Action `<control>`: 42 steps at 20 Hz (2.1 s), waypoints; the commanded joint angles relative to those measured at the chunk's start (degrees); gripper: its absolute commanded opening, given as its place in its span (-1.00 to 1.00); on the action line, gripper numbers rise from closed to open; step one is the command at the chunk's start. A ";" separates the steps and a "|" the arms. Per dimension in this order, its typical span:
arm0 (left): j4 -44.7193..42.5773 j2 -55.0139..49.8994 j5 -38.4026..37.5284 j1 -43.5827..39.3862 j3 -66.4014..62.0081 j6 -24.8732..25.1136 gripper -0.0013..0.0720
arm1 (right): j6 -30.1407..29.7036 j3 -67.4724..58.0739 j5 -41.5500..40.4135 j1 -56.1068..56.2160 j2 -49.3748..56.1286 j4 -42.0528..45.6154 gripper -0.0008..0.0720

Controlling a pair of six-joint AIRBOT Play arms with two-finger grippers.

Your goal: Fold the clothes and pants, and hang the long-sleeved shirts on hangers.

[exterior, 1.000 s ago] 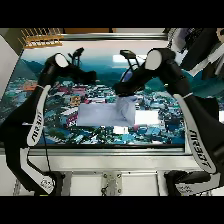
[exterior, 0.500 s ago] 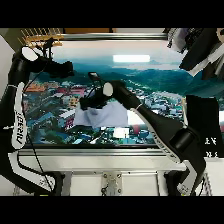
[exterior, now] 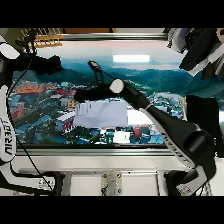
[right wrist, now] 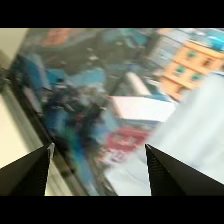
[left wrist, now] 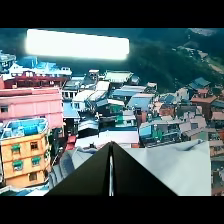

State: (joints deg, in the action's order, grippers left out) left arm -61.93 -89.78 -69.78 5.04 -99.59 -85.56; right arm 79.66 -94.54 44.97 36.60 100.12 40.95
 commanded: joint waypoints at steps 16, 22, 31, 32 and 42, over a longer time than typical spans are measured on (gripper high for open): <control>0.24 18.95 9.42 -12.79 32.46 4.13 -0.95 | -17.57 40.00 1.53 -23.52 -4.02 -21.22 0.76; 0.26 18.95 9.55 -12.79 32.46 4.13 -0.95 | -19.82 30.99 1.60 -16.28 0.66 -23.04 -0.94; 0.24 18.95 9.38 -12.79 32.48 4.13 -0.94 | 1.27 23.91 14.47 -41.90 -18.12 9.42 -0.93; 0.24 18.95 9.40 -12.79 32.48 4.13 -0.95 | 2.29 23.91 15.61 -46.71 -20.85 11.91 -0.93; 0.26 18.95 9.35 -12.79 32.46 4.13 -0.94 | 2.25 23.89 13.79 -79.03 -31.67 10.49 -0.93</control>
State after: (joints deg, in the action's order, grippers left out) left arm -61.67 -70.85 -60.40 -7.73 -67.13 -81.43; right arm 81.43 -70.57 60.20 -35.94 70.28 52.38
